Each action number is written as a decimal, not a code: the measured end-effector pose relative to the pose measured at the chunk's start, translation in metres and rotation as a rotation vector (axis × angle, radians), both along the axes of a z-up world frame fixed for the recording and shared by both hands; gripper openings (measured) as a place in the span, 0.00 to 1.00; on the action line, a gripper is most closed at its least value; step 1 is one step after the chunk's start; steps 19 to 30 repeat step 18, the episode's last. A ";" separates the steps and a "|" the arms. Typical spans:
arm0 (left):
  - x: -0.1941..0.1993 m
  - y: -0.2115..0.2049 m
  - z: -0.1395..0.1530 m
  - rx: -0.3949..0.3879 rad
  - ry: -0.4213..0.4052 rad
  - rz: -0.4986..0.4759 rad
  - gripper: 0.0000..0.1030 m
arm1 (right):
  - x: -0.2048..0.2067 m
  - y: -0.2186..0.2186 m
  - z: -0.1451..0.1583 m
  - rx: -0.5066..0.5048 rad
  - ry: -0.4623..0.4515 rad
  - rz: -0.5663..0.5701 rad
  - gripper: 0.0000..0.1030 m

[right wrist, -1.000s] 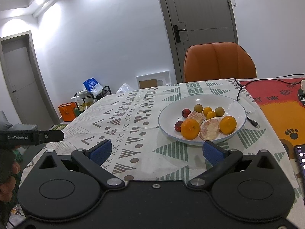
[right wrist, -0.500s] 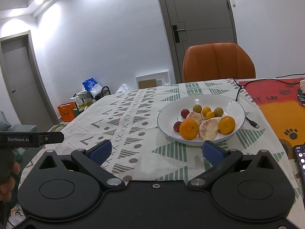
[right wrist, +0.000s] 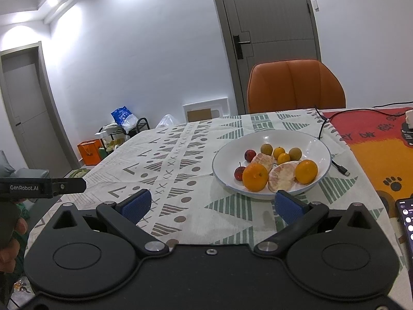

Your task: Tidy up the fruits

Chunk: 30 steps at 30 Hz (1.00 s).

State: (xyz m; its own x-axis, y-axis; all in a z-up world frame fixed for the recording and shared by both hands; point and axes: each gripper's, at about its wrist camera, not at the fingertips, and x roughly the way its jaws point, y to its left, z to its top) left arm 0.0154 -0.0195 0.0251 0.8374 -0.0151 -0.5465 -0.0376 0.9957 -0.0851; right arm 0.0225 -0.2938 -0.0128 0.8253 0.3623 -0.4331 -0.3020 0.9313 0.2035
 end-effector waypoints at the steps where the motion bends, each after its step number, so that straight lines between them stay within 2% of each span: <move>1: 0.000 0.000 0.000 -0.004 0.001 0.001 1.00 | 0.000 0.000 0.000 0.000 0.000 0.000 1.00; 30: -0.002 0.000 0.001 -0.006 -0.014 -0.010 1.00 | 0.000 0.004 0.002 -0.007 0.002 0.000 1.00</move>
